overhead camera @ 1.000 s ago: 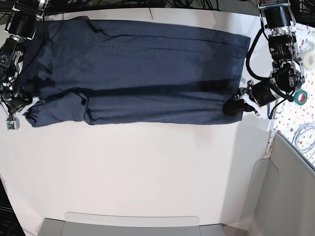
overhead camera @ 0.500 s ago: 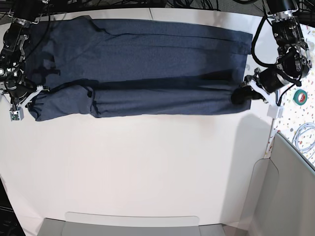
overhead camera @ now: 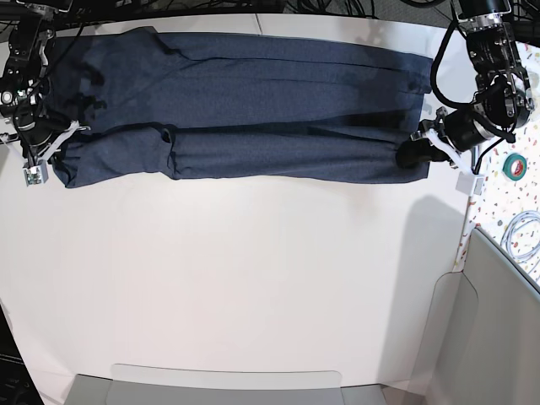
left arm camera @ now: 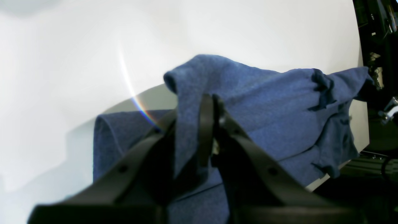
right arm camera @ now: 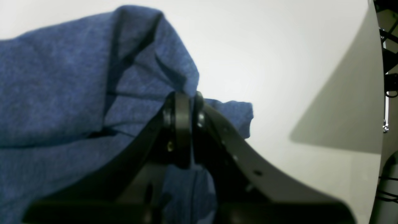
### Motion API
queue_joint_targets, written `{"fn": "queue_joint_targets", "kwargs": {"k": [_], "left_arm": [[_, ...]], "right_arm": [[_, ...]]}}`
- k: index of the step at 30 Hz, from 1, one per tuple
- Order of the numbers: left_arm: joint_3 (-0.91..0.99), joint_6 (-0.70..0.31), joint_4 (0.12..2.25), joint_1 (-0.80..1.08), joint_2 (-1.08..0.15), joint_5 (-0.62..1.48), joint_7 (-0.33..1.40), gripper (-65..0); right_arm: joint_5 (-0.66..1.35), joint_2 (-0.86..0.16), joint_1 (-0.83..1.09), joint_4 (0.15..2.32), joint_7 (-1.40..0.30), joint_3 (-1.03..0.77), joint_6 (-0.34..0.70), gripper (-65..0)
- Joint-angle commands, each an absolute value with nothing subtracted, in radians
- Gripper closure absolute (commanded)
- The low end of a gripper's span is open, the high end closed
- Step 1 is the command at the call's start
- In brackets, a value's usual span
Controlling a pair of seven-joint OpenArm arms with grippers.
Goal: Layout the t-shirt on the table in an organized manner, then fold the t-shirt properly
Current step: 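Lift the hem with both grippers and fold it toward the collar edge, then lower the folded hem onto the collar edge with both grippers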
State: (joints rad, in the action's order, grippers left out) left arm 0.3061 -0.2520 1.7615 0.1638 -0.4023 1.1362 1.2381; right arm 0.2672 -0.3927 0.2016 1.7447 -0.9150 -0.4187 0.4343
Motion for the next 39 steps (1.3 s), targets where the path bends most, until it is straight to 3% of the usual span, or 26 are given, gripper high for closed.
{"fn": "queue_joint_targets", "kwargs": {"k": [1, 39], "left_arm": [[0.315, -0.251, 1.778, 0.157, -0.42, 1.156, 1.227, -1.3], [0.348, -0.248, 1.778, 0.231, -0.418, 1.155, 1.23, -1.3]], "right_arm": [[0.272, -0.41, 0.203, 1.773, -0.894, -0.427, 0.427, 0.0], [0.266, -0.381, 0.364, 1.778, -0.898, -0.492, 0.427, 0.0]]}}
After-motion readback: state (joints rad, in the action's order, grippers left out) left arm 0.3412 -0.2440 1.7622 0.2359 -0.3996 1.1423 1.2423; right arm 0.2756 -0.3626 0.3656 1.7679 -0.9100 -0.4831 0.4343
